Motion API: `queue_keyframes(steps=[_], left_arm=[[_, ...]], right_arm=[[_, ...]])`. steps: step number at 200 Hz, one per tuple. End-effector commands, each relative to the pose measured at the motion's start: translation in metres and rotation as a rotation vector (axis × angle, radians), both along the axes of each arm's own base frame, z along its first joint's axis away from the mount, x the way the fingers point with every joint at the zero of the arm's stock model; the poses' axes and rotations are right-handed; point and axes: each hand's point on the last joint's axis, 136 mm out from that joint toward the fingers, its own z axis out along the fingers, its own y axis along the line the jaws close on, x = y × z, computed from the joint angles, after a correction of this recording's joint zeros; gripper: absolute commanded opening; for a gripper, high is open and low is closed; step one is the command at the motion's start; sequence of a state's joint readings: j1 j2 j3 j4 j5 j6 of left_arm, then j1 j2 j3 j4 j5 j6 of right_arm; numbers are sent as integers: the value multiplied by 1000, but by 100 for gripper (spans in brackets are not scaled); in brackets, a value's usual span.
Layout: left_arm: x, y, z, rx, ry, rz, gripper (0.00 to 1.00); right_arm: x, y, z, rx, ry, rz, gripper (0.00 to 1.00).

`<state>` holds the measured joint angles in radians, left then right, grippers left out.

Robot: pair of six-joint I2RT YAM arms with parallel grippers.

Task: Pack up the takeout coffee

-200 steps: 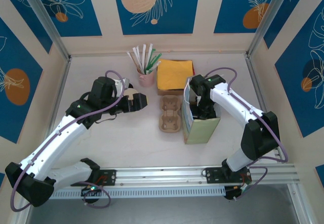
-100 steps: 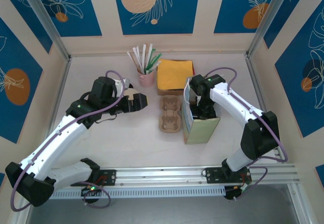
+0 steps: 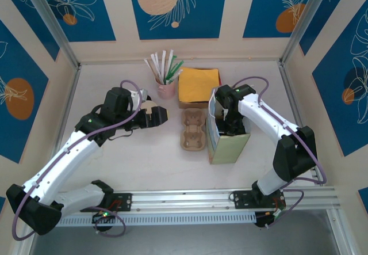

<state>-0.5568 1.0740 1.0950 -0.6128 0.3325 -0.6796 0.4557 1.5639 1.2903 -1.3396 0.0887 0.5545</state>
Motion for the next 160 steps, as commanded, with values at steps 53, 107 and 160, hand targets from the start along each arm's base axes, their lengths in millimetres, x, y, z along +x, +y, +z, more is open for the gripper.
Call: queue_keyframes(steps=[53, 107, 160], left_arm=[[4, -5, 14, -32, -33, -18, 100], [4, -6, 14, -36, -31, -19, 100], [4, -6, 14, -40, -28, -19, 100]], right_arm=[[9, 1, -9, -12, 1, -3, 64], [7, 0, -5, -11, -5, -6, 65], [6, -1, -3, -14, -9, -6, 67]])
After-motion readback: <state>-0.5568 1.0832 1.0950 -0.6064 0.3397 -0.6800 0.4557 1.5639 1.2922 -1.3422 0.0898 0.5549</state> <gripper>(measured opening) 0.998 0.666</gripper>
